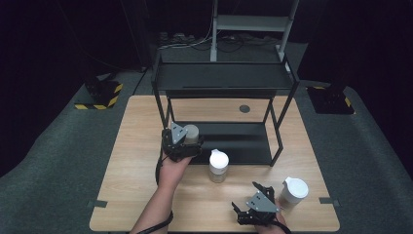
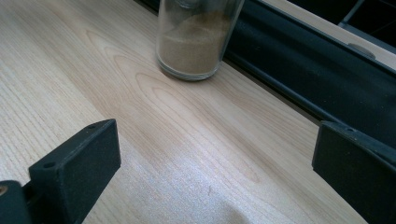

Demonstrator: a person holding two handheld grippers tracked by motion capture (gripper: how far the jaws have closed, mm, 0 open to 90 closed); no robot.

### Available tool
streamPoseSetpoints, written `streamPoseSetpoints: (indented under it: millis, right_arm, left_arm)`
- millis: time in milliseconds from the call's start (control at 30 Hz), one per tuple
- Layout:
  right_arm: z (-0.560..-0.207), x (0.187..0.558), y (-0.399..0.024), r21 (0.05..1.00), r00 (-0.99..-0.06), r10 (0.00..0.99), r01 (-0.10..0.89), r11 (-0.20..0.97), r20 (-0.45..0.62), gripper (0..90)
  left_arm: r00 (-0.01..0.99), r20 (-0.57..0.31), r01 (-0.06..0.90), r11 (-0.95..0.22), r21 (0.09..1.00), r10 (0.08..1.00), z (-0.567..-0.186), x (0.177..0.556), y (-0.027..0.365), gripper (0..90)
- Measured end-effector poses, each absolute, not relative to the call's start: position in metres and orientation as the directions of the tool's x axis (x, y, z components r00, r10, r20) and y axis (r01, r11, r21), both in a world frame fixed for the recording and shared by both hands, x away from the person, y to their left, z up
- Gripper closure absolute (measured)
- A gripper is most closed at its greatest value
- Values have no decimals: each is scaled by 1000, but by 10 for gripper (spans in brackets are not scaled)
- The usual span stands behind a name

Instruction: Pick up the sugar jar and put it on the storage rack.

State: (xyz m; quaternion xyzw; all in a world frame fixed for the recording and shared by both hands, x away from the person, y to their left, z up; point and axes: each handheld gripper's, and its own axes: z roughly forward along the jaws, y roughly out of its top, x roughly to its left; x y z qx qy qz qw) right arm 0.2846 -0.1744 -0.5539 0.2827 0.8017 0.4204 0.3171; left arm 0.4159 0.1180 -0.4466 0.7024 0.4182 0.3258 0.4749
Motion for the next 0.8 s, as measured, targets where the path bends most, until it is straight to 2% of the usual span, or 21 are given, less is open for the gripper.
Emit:
streamPoseSetpoints:
  millis: [167, 800]
  right_arm:
    - [-554, 285, -174, 853, -640, 719, 185, 488, -272, 2]
    - [-554, 285, -174, 853, -639, 719, 186, 487, -272, 2]
  left_arm:
    - [459, 62, 267, -204, 942, 886, -441, 409, 117, 2]
    - [473, 55, 239, -188, 953, 879, -434, 381, 129, 2]
